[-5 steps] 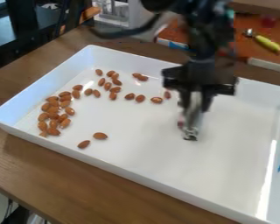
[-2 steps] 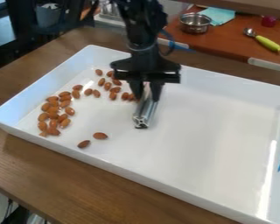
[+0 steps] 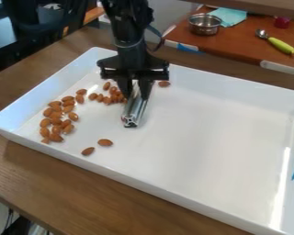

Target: Sweep into pile

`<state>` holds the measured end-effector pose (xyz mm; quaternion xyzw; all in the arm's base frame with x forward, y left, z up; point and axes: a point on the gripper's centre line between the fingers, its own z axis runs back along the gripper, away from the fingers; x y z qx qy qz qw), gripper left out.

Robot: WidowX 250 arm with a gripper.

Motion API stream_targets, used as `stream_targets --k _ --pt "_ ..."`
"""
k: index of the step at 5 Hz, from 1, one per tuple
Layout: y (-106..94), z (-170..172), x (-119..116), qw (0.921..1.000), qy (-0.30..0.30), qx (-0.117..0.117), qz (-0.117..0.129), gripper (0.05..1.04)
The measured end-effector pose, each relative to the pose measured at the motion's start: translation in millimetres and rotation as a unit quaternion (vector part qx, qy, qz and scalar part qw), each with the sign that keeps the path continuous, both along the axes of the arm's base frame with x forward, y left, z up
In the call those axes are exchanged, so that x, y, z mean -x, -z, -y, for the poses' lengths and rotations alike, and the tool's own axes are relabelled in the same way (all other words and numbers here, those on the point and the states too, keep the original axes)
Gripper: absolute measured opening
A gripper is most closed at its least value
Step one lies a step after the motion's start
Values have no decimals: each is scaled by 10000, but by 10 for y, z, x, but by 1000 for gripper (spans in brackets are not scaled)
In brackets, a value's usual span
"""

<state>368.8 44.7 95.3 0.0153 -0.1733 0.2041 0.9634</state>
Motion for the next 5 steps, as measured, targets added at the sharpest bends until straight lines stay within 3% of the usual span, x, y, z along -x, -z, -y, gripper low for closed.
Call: stream_targets --k 1,3,5 --pt "-5 -167 -61 9996 -271 -45 36 331" --pt "12 -385 78 9986 -486 -180 -126 331" --pt "6 -494 518 9980 -438 -379 -265 331"
